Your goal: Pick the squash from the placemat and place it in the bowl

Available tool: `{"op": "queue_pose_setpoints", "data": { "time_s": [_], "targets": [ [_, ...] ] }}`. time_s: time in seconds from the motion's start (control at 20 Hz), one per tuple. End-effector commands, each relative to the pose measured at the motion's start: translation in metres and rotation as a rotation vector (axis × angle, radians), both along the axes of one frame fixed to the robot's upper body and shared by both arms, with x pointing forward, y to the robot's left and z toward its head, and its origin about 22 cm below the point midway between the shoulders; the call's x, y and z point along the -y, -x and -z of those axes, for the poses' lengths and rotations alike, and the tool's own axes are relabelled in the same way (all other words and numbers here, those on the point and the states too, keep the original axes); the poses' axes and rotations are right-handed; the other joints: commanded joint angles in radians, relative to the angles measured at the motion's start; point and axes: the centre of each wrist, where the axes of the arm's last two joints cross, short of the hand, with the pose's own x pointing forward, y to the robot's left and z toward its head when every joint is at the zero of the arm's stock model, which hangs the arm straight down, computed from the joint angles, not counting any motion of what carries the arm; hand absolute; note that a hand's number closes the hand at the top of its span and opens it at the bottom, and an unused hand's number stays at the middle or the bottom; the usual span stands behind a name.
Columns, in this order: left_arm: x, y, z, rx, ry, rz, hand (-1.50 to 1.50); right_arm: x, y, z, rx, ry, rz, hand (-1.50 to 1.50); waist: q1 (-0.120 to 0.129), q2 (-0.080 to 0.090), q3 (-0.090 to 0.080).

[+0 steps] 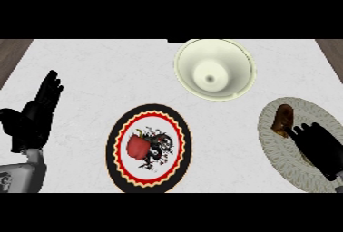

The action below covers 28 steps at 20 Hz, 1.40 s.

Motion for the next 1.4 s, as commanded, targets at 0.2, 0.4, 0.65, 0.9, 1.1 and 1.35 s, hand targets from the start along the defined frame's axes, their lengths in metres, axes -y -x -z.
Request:
{"op": "queue_pose_setpoints", "data": {
  "time_s": [0.2,0.4,0.65,0.9,1.1,1.35],
  "targets": [
    [0.011,-0.003,-0.004,0.014,0.008,0.049,0.0,-0.17,-0.011,0.024,-0.147,-0.569,0.121,1.5,0.064,0.025,0.013],
    [0.014,-0.01,-0.01,0.017,-0.005,0.073,0.0,-0.215,-0.027,-0.018,-0.133,-0.687,0.147,1.5,0.082,0.023,0.012],
    [0.017,-0.012,-0.006,0.006,0.004,0.073,0.0,-0.261,-0.038,-0.09,0.107,-0.801,0.173,1.5,0.068,0.011,0.01],
    [0.011,-0.003,0.001,0.002,0.005,0.064,0.0,-0.28,-0.042,-0.164,0.397,-1.015,0.22,1.5,0.065,0.005,0.01],
    [0.001,-0.004,0.002,-0.005,-0.015,0.041,0.0,-0.313,-0.04,-0.203,0.439,-1.087,0.245,1.5,0.045,0.009,0.01],
    [0.004,-0.004,0.0,0.011,-0.012,0.022,0.0,-0.324,-0.081,-0.216,0.446,-1.139,0.333,1.5,0.026,0.012,0.01]
  ]
}}
